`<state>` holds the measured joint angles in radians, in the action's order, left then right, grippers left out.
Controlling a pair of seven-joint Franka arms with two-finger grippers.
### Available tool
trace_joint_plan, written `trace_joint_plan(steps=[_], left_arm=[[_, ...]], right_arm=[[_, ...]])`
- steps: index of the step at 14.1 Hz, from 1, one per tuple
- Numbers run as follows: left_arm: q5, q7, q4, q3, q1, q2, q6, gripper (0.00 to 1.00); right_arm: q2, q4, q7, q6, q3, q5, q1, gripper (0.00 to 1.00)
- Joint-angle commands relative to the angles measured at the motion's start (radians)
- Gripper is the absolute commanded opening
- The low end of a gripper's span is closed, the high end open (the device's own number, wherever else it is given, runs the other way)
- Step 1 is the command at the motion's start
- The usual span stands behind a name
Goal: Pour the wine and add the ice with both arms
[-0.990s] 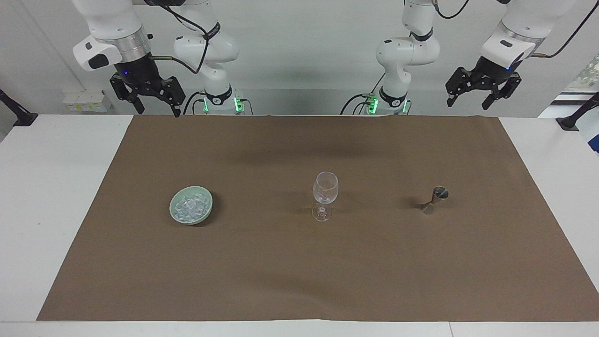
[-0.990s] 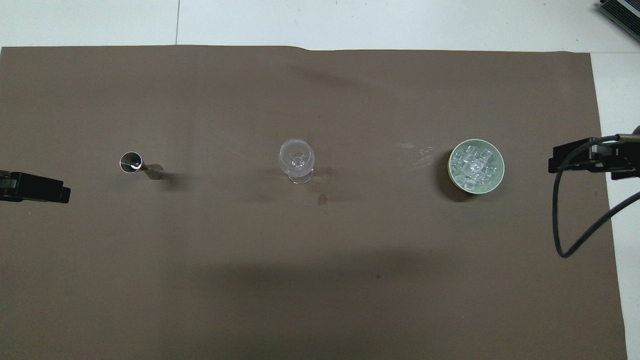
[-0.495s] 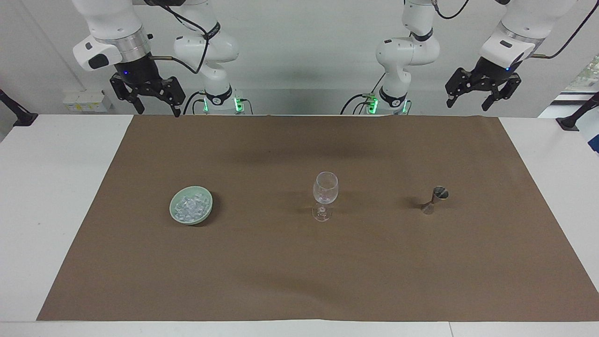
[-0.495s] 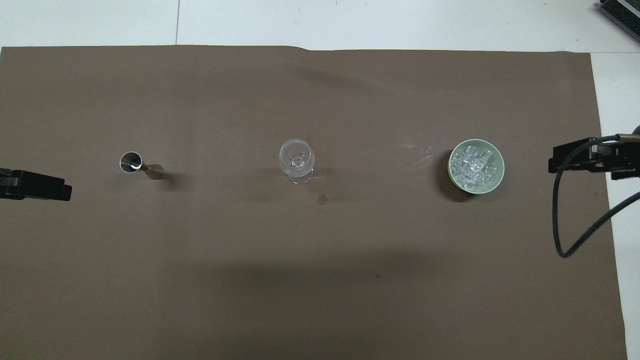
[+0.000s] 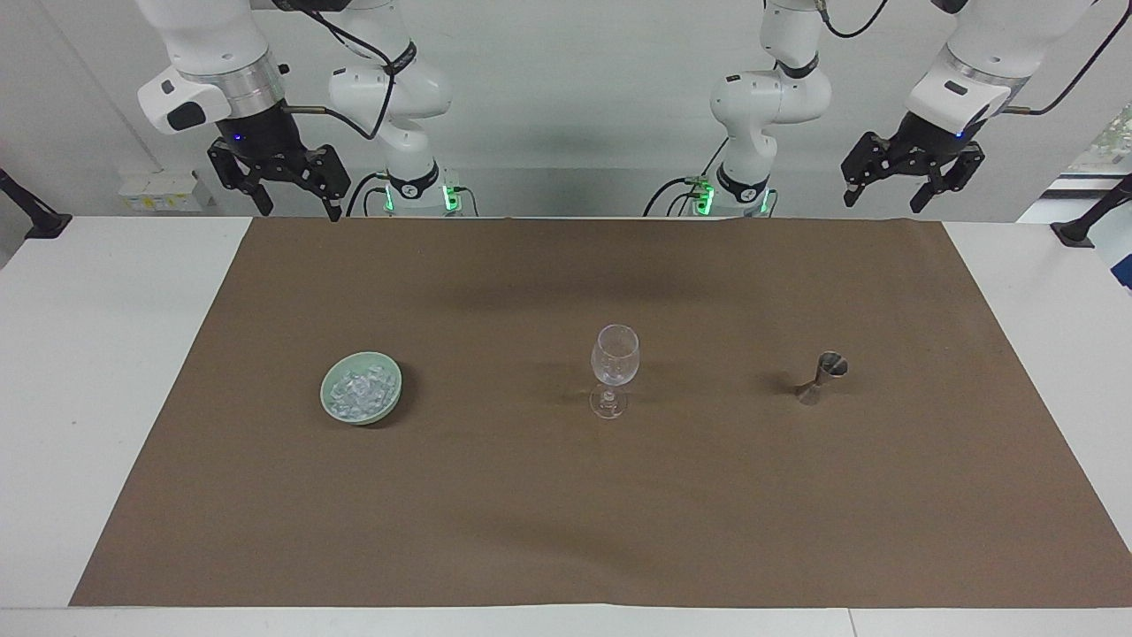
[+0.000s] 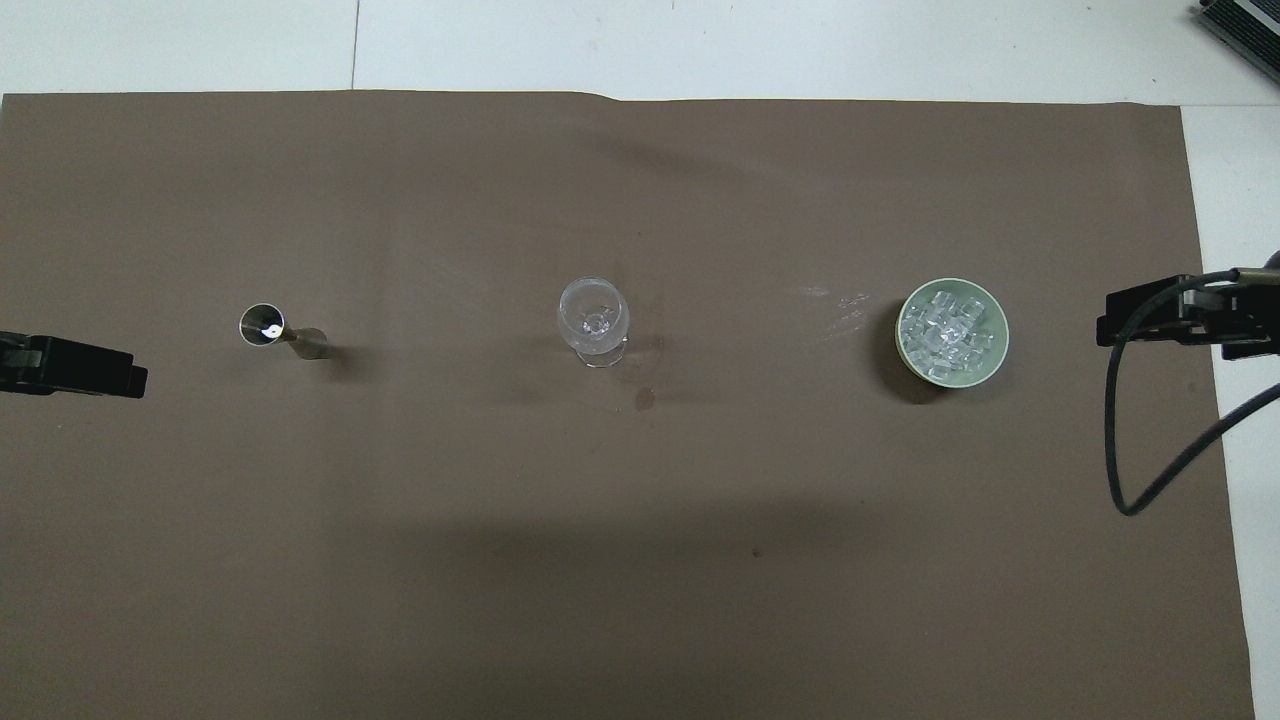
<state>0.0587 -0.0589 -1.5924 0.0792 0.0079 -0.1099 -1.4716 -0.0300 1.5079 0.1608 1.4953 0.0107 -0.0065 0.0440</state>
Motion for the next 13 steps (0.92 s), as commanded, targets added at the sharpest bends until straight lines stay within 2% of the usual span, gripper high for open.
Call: trace_joint_plan(steps=[1,3,8,13], left_arm=[[0.018,0.004,0.020,-0.007,0.000,0.022,-0.001,1.00],[0.027,0.004,0.034,-0.007,0.006,0.045,0.001,1.00],[0.033,0.027,0.143,-0.010,0.017,0.154,0.066,1.00],[0.069,0.250,0.206,-0.036,0.037,0.248,0.126,1.00]], right_arm=[[-0.004,0.001,-0.026,-0.003,-0.002,0.002,-0.010,1.00],[-0.004,0.001,-0.026,-0.003,-0.002,0.002,-0.010,1.00],[-0.004,0.001,-0.026,-0.003,-0.002,0.002,-0.010,1.00],[-0.004,0.001,-0.026,-0.003,-0.002,0.002,-0.010,1.00]])
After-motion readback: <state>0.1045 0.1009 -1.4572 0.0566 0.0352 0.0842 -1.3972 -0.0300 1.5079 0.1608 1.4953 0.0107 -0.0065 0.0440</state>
